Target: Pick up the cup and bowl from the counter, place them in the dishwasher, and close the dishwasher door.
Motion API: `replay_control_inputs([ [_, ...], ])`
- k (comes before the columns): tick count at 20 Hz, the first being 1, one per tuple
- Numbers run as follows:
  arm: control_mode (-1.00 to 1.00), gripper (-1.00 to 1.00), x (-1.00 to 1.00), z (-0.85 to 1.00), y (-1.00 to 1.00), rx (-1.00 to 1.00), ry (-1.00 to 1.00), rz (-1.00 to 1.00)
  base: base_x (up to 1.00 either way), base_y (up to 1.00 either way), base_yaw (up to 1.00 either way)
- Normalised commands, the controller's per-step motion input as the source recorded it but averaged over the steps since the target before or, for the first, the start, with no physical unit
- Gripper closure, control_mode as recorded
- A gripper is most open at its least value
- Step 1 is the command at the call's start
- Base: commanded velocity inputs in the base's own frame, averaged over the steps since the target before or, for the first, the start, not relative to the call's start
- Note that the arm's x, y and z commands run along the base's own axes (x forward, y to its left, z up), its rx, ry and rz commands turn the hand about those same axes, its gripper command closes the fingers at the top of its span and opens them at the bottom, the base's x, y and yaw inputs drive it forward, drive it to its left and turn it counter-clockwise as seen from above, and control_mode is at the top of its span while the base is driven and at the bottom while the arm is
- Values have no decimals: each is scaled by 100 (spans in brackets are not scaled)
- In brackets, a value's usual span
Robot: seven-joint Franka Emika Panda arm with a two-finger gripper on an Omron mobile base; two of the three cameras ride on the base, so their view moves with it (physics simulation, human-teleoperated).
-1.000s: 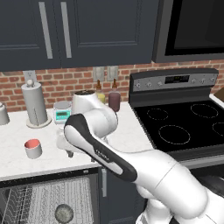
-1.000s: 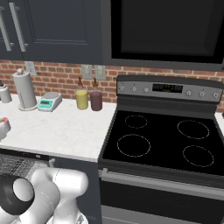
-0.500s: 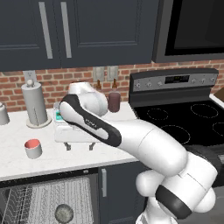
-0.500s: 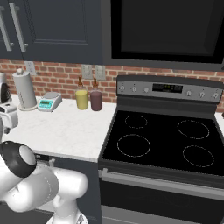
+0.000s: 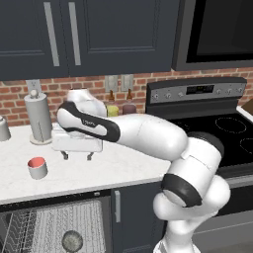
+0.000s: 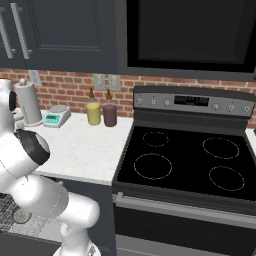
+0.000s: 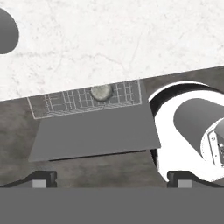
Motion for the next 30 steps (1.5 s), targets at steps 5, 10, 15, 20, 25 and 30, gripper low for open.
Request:
replay_control_inputs([
  [5, -100, -100, 42, 0, 18, 0, 0, 0, 0, 0, 0],
  [10, -100, -100, 39, -34, 29, 0, -3, -4, 0, 0, 0],
  [15, -100, -100, 34, -44, 29, 0, -7, -2, 0, 0, 0],
  [20, -100, -100, 27, -19, 30, 0, -5, 0, 0, 0, 0],
  [25, -100, -100, 20, 12, 13, 0, -3, 0, 0, 0, 0],
  [30, -100, -100, 25, -1, 28, 0, -5, 0, 0, 0, 0],
])
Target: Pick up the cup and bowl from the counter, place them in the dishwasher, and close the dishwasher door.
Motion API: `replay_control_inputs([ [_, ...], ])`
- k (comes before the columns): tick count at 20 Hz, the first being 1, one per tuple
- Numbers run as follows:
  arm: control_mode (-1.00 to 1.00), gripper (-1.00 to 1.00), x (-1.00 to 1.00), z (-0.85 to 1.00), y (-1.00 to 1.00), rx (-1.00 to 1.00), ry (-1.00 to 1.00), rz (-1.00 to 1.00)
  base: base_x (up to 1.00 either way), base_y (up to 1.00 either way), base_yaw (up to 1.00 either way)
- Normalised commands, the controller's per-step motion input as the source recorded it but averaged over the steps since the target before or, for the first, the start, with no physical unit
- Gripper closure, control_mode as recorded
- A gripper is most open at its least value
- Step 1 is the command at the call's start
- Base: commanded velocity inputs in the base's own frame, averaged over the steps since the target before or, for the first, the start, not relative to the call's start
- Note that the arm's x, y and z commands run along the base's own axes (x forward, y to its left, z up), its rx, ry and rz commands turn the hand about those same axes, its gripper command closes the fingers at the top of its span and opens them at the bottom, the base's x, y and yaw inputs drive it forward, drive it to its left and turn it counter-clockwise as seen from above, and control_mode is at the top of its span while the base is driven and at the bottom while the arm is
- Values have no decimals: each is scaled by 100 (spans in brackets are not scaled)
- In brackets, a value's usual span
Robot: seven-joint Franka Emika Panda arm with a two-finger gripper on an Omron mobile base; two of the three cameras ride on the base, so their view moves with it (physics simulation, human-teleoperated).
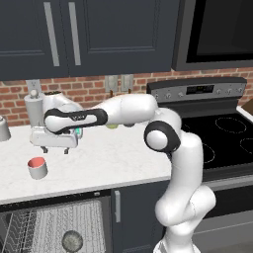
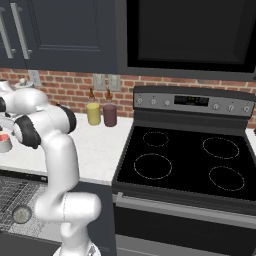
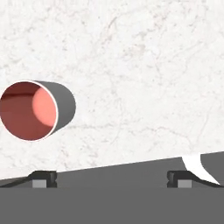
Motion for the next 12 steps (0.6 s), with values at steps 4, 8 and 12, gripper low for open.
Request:
replay_control_inputs([
  [4, -100, -100, 26, -21, 40, 0, -1, 0, 0, 0, 0],
  [8, -100, -100, 39, -26, 46, 0, 1, 0, 0, 0, 0],
  [12, -100, -100, 44, -7, 36, 0, 2, 0, 0, 0, 0],
])
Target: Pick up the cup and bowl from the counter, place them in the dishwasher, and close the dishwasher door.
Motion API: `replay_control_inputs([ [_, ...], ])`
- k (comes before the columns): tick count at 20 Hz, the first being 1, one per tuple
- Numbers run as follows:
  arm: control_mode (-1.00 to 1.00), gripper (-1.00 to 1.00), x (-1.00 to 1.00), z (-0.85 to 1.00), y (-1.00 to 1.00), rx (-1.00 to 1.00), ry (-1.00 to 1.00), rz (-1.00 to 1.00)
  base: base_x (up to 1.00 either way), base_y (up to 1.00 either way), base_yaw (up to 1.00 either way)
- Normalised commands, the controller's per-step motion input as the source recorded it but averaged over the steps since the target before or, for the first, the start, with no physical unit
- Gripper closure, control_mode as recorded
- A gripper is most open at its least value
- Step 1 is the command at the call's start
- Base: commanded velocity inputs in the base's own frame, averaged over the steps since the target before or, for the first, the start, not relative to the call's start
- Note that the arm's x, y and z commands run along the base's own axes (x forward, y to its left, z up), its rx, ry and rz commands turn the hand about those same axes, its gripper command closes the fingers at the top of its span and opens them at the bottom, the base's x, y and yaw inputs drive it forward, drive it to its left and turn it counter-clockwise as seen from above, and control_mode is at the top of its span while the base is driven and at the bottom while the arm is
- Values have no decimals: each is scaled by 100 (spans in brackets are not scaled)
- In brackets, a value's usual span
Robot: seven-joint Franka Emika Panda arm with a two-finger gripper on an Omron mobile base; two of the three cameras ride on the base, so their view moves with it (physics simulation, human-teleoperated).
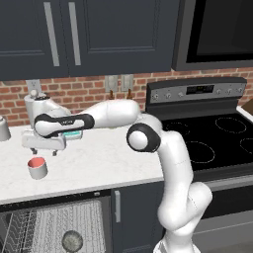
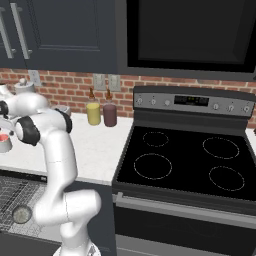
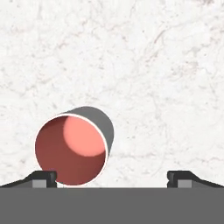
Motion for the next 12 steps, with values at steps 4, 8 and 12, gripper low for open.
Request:
replay_control_inputs([
  [4, -100, -100, 47, 0, 25, -3, 9, 0, 0, 0, 0],
  [8, -100, -100, 26, 0, 0, -8, 5, 0, 0, 0, 0],
  [12, -100, -100, -6, -11, 0, -4, 0, 0, 0, 0, 0],
])
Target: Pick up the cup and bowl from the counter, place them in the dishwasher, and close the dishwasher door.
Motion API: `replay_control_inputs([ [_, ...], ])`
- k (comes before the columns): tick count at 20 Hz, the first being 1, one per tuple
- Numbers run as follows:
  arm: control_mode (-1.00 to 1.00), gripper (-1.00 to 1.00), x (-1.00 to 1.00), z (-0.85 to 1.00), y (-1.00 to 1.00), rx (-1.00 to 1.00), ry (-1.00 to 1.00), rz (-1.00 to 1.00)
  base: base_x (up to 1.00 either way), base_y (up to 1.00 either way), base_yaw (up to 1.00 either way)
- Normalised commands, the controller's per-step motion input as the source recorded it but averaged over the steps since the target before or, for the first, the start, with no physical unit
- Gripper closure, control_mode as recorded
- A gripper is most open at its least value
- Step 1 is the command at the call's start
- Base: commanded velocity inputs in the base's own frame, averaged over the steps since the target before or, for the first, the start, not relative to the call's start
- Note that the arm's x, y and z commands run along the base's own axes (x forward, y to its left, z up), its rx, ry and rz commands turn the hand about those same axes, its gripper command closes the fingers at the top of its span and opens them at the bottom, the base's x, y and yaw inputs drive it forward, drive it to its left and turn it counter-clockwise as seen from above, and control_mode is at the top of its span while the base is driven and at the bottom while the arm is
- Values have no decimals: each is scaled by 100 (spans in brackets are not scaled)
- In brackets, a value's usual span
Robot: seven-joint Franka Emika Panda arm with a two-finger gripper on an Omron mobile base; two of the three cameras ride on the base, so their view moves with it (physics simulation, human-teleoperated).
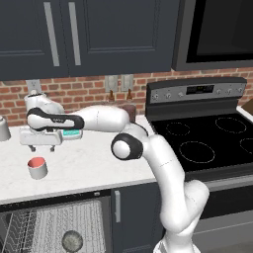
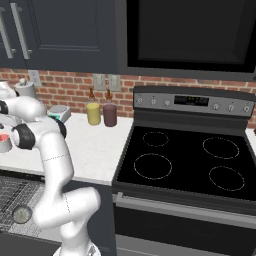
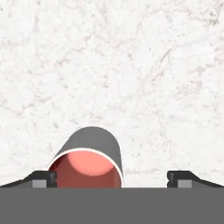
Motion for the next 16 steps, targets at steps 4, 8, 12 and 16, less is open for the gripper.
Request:
replay_control_inputs([
  [4, -100, -100, -44, -2, 0, -2, 0, 0, 0, 0, 0],
  [8, -100, -100, -45, 0, 0, 0, 1, 2, 0, 0, 0],
  [12, -100, -100, -38, -12, 0, 0, 1, 2, 0, 0, 0],
  [16, -100, -100, -34, -12, -25, 0, 0, 0, 0, 0, 0],
])
